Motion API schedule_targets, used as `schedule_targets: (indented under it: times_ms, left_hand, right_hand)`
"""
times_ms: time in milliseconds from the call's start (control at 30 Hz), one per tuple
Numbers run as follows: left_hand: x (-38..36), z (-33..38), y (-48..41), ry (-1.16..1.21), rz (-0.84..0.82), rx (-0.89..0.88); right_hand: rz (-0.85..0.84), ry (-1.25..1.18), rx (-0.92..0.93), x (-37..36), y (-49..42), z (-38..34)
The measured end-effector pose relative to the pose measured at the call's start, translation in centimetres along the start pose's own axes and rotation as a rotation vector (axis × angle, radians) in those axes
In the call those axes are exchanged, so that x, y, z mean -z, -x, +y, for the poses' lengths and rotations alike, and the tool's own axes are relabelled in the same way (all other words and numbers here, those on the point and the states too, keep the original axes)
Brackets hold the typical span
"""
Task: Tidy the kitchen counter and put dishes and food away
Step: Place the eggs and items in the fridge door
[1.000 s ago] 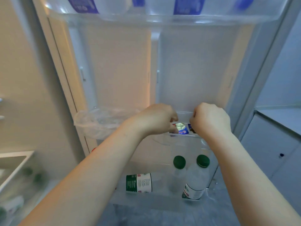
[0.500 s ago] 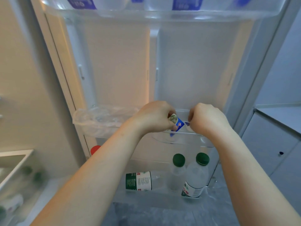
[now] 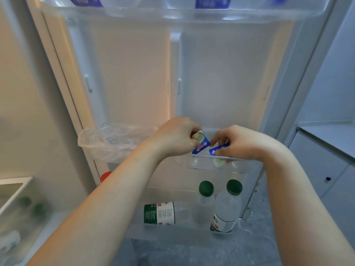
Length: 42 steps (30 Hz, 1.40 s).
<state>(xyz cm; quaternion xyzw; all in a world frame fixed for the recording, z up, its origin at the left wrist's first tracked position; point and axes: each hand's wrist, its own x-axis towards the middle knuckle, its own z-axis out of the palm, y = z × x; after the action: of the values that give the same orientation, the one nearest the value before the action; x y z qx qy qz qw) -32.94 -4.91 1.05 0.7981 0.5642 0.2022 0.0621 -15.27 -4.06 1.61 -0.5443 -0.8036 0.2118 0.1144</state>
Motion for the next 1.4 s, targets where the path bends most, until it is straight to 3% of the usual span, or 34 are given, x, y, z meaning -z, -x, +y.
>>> schedule_targets:
  times_ms: [100,233,467,733,1000,1400]
  left_hand:
    - [0.0,0.0,0.0,0.008,0.027,0.000]
    - [-0.2,0.0,0.0,0.021,0.067,0.006]
    - [0.4,0.2,0.6,0.200,0.306,-0.047]
    - [3.4,-3.5,3.7,0.280,0.573,0.123]
    - [6.4,-7.3,10.0,0.178,0.795,0.397]
    - [5.1,-5.9,24.3,0.056,1.099,0.999]
  right_hand:
    - [0.009,-0.140,-0.015,-0.3,-0.2,0.1]
    - [0.122,-0.058,-0.024,-0.3,-0.6,0.0]
    - [0.354,-0.054,-0.051,-0.3,-1.3,-0.9]
    - [0.542,-0.233,0.223,-1.1,-2.4,-6.4]
    - [0.535,-0.364,0.560,-4.8,-3.7,-14.9]
    - [0.063,-0.467,0.953,-13.8,-1.3,-22.6]
